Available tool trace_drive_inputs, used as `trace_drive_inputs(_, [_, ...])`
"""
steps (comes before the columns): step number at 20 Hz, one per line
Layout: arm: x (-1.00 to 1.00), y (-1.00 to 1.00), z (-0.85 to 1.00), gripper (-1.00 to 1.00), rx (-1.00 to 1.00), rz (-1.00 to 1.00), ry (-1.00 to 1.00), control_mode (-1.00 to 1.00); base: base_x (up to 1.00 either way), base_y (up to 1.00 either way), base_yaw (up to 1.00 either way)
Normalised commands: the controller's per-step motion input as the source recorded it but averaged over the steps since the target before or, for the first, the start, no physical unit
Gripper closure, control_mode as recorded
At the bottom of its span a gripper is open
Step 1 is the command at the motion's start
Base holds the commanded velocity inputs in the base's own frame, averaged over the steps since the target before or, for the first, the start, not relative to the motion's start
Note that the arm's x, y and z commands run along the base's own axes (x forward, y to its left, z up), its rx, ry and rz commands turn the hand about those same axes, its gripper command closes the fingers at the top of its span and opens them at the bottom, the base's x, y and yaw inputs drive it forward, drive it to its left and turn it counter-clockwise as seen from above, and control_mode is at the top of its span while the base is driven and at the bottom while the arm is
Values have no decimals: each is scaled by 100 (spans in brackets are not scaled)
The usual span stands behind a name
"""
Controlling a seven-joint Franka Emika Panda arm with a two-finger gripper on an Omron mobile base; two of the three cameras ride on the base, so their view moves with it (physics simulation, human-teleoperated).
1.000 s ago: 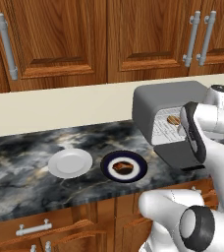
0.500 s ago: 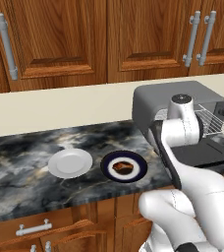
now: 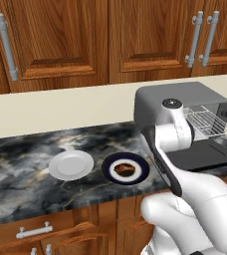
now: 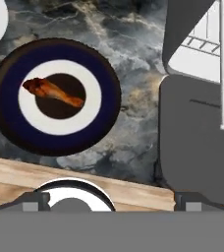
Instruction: Open the toaster oven door. Place the bread on the bottom rack in the toaster oven and place the chicken drumstick on the top rack.
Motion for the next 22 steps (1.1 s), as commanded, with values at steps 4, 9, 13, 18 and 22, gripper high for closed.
trace_drive_inputs(4, [24,33,0,-100,0,52,12,-100,0,0,0])
trace_drive_inputs(9, [28,47,-8,-100,-4,24,6,-100,0,0,0])
trace_drive_inputs(13, [33,52,-21,-100,-6,9,6,-100,0,0,0])
trace_drive_inputs(18, [27,53,-30,-100,-9,7,3,-100,0,0,0])
trace_drive_inputs(22, [32,42,-35,-100,-13,7,5,-100,0,0,0])
